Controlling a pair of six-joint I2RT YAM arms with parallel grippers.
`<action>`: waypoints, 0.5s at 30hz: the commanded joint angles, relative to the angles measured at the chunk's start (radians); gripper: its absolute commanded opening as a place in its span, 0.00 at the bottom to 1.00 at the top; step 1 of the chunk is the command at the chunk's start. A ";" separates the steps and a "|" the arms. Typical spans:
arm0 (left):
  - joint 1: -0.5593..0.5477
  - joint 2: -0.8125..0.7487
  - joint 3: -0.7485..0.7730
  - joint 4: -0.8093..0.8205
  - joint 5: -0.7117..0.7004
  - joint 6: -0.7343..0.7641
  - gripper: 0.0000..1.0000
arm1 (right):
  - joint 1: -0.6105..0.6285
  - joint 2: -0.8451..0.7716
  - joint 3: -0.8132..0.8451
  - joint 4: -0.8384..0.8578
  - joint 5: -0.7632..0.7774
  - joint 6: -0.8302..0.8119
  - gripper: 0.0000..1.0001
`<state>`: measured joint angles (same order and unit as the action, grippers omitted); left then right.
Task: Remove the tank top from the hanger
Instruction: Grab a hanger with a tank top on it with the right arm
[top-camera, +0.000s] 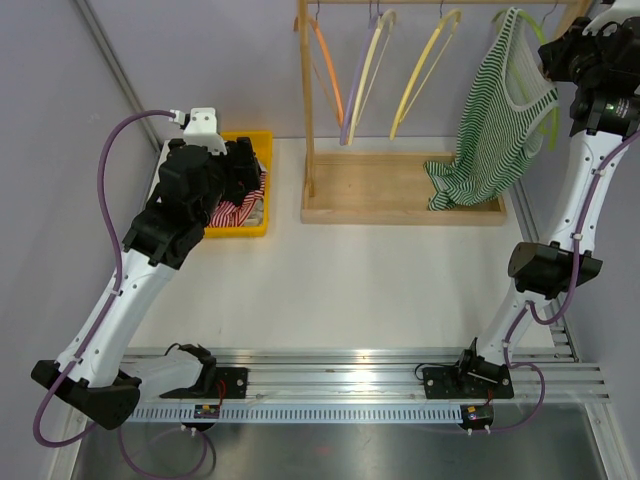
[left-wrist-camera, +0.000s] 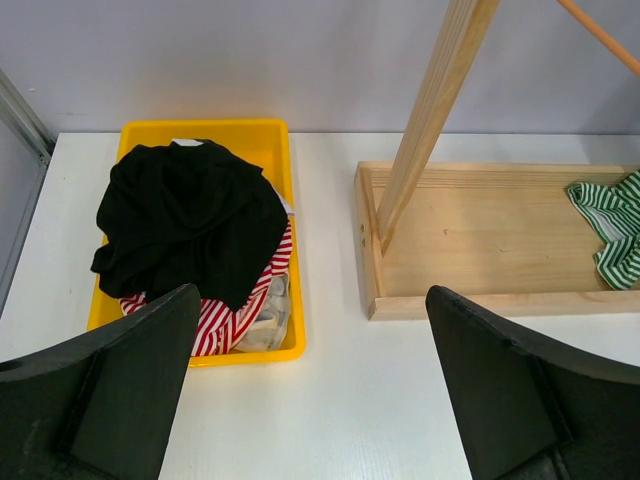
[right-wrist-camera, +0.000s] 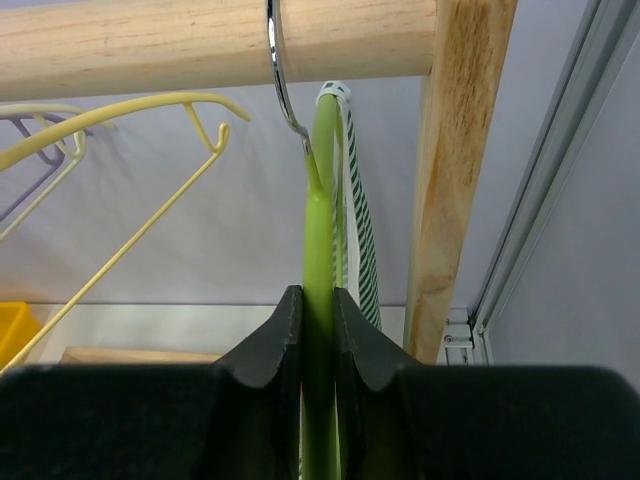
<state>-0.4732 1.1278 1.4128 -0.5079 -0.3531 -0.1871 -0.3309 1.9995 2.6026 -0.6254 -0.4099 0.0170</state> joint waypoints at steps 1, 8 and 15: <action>-0.004 -0.008 0.023 0.020 -0.011 0.011 0.99 | 0.006 -0.079 -0.038 0.058 -0.043 0.031 0.00; -0.004 -0.006 0.025 0.017 -0.003 0.009 0.99 | 0.016 -0.153 0.014 0.084 -0.041 0.049 0.00; -0.005 -0.019 0.029 0.009 0.009 0.003 0.99 | 0.018 -0.238 0.008 0.076 -0.041 0.055 0.00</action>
<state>-0.4736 1.1278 1.4128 -0.5098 -0.3519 -0.1875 -0.3199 1.8740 2.5759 -0.6266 -0.4152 0.0525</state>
